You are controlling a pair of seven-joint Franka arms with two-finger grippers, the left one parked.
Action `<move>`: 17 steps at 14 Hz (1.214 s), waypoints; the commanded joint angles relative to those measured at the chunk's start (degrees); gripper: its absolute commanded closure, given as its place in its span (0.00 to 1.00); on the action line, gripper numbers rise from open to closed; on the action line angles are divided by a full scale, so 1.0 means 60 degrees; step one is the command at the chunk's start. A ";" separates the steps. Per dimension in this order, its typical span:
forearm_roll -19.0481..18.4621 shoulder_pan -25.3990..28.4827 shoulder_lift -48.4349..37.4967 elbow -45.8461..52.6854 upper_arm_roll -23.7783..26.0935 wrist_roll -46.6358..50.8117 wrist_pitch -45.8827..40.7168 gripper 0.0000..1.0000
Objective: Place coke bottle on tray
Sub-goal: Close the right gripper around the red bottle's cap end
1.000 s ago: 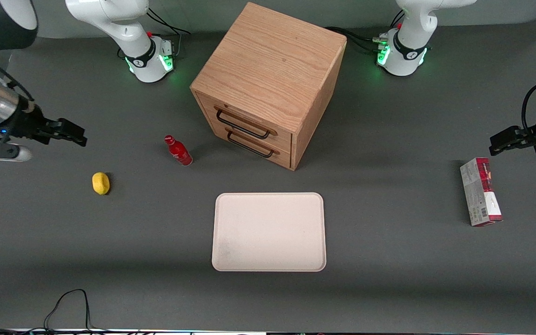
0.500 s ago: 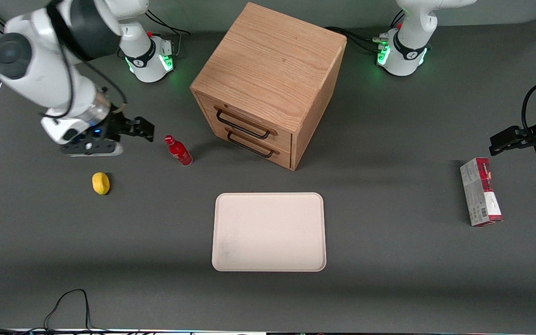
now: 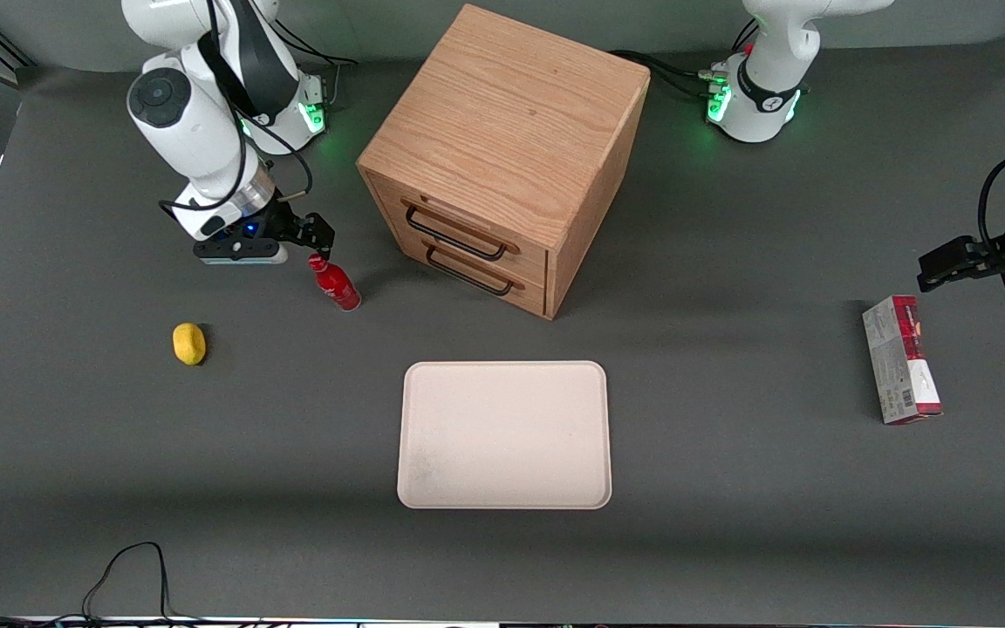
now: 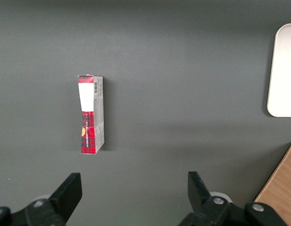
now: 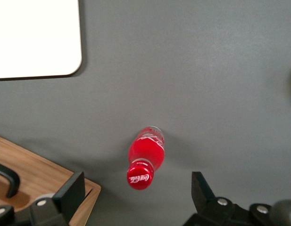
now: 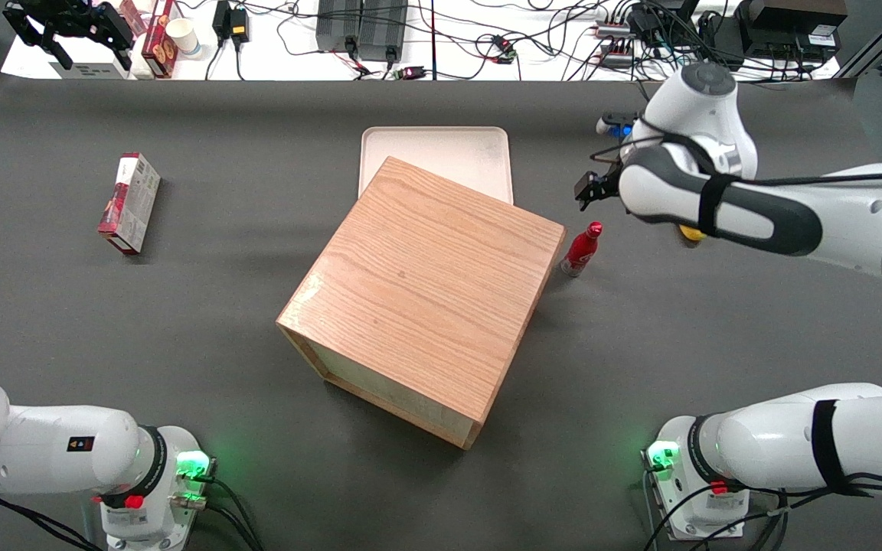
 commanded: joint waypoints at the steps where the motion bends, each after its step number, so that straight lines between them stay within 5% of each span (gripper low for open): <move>1: 0.0181 0.0100 -0.0169 -0.0489 -0.0024 0.0164 0.0720 0.00; 14: 0.0123 0.0085 0.0945 -0.0988 0.0327 0.0267 0.2245 0.01; 15: 0.0108 0.0085 0.1004 -0.0987 0.0342 0.0252 0.2245 0.06; 16: 0.0108 0.0085 0.1019 -0.0987 0.0328 0.0267 0.2231 0.24; 17: 0.0108 0.0071 0.1033 -0.0987 0.0327 0.0267 0.2202 0.56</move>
